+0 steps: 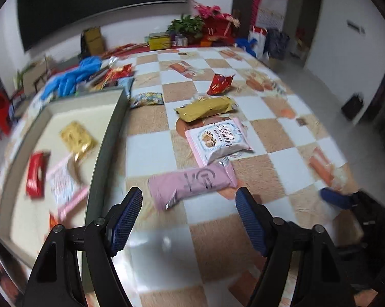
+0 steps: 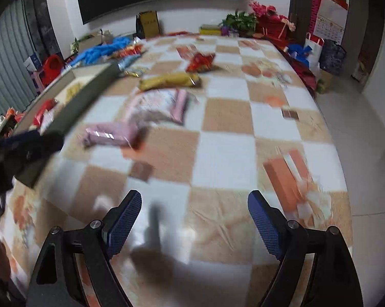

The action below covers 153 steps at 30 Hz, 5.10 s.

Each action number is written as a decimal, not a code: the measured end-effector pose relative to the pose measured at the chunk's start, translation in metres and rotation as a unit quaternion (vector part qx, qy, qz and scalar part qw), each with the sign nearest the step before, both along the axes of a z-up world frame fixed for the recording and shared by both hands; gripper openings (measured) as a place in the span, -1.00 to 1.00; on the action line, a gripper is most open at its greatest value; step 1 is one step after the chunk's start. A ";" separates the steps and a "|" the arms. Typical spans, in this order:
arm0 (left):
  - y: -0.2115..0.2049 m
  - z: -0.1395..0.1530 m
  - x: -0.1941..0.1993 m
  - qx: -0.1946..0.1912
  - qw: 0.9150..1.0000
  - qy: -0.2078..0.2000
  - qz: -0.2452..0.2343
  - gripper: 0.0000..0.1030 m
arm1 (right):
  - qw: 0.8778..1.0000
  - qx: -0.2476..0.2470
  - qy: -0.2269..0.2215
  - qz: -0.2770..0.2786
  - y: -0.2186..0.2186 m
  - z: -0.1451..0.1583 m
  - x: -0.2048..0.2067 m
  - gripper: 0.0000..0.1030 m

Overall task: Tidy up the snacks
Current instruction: 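Grasp the pink bar with the left gripper while the right gripper grasps another Crispy Cranberry packet, then carry the pink bar and Crispy Cranberry packet over the grey tray with both grippers, then open both grippers to drop the pink bar and Cranberry packet into the tray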

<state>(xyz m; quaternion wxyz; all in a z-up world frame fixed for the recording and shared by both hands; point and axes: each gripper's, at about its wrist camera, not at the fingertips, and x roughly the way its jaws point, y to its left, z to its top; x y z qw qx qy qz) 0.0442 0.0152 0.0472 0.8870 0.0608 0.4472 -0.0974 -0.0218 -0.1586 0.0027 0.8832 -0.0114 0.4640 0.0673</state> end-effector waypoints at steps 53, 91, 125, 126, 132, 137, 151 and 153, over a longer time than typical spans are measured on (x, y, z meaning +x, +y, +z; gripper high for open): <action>0.044 -0.037 -0.036 -0.062 0.996 0.006 0.062 -0.63 | 0.999 -0.022 -0.021 0.019 0.051 0.000 0.033 -0.15; 0.039 -0.039 -0.033 -0.016 0.997 -0.016 0.078 -0.65 | 0.999 -0.004 -0.032 0.036 0.053 0.002 0.016 -0.16; 0.095 0.016 -0.040 -0.052 0.988 -0.030 0.141 -0.66 | 0.992 0.054 -0.057 0.102 0.107 0.062 0.017 -0.16; 0.101 0.018 -0.039 -0.059 0.987 -0.028 0.147 -0.66 | 0.991 0.058 -0.057 0.108 0.113 0.064 0.019 -0.16; 0.134 0.026 -0.031 -0.075 0.981 -0.027 0.175 -0.66 | 0.987 0.072 -0.054 0.136 0.144 0.078 0.033 -0.16; 0.171 0.029 -0.014 -0.081 0.974 -0.018 0.212 -0.66 | 0.984 0.067 -0.058 0.156 0.174 0.087 0.051 -0.16; 0.224 0.015 0.020 -0.080 0.958 0.002 0.274 -0.68 | 0.982 0.062 -0.014 0.177 0.238 0.071 0.129 -0.16; 0.225 0.013 0.021 -0.078 0.958 0.004 0.274 -0.68 | 0.982 0.059 -0.012 0.180 0.241 0.068 0.130 -0.16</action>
